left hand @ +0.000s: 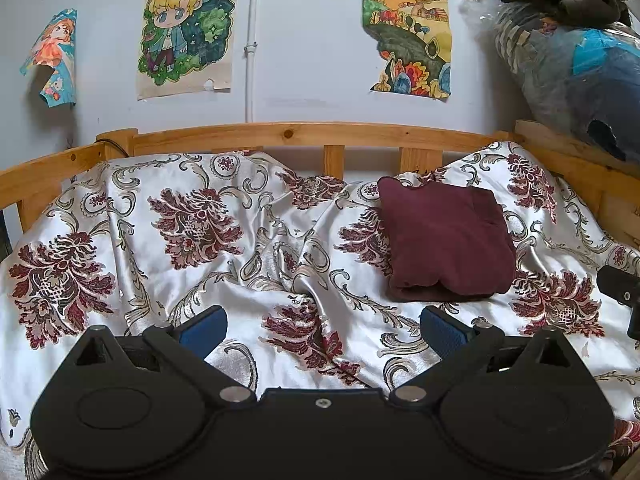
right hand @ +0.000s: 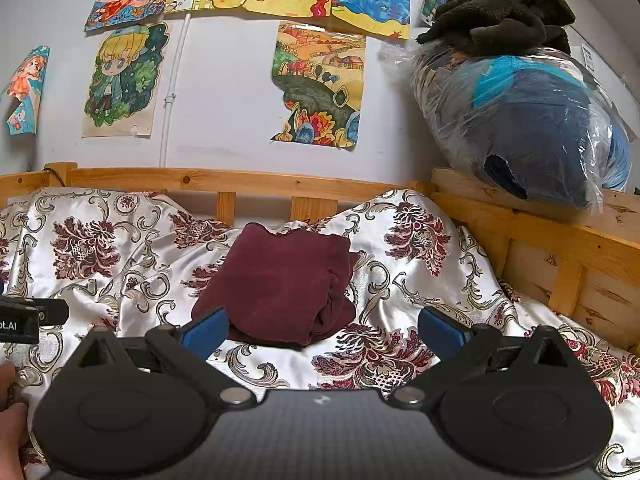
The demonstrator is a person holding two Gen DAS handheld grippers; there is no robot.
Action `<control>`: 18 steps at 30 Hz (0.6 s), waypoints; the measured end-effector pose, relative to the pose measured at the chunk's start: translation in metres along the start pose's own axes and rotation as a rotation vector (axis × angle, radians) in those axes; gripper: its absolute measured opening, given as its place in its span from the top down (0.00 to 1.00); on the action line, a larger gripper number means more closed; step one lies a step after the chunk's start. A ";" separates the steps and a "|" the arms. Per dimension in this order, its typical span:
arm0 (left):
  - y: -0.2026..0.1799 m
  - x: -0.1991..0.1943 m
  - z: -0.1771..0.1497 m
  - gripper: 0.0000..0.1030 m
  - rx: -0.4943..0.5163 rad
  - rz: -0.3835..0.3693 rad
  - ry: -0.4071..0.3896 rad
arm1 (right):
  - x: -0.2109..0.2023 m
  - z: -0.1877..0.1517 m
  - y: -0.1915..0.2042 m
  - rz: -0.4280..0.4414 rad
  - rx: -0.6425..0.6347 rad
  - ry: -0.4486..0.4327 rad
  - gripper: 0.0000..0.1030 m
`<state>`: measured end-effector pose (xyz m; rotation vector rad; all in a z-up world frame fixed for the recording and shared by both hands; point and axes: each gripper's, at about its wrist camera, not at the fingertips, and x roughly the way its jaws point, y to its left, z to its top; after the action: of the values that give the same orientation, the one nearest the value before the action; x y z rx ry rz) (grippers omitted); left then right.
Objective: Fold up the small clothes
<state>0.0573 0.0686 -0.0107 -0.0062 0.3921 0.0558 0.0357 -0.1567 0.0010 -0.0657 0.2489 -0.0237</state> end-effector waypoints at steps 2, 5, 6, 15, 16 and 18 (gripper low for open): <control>0.000 0.000 0.000 0.01 -0.001 0.000 -0.001 | 0.000 0.000 0.000 0.000 0.000 0.000 0.00; -0.001 0.003 0.000 0.01 0.006 0.027 0.027 | 0.000 0.000 0.000 0.000 0.000 0.000 0.00; -0.002 0.005 0.000 0.01 0.009 0.043 0.047 | 0.000 0.000 0.000 0.000 0.000 0.001 0.00; 0.000 0.005 -0.001 0.01 0.024 0.076 0.054 | 0.000 0.000 0.000 0.000 -0.001 0.001 0.00; 0.000 0.004 -0.001 0.01 0.025 0.075 0.054 | 0.000 0.000 0.000 0.000 -0.001 0.001 0.00; -0.001 0.004 -0.002 0.01 0.028 0.079 0.056 | 0.000 0.000 0.000 0.000 -0.001 0.001 0.00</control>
<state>0.0606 0.0680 -0.0139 0.0350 0.4487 0.1280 0.0362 -0.1564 0.0013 -0.0668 0.2499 -0.0235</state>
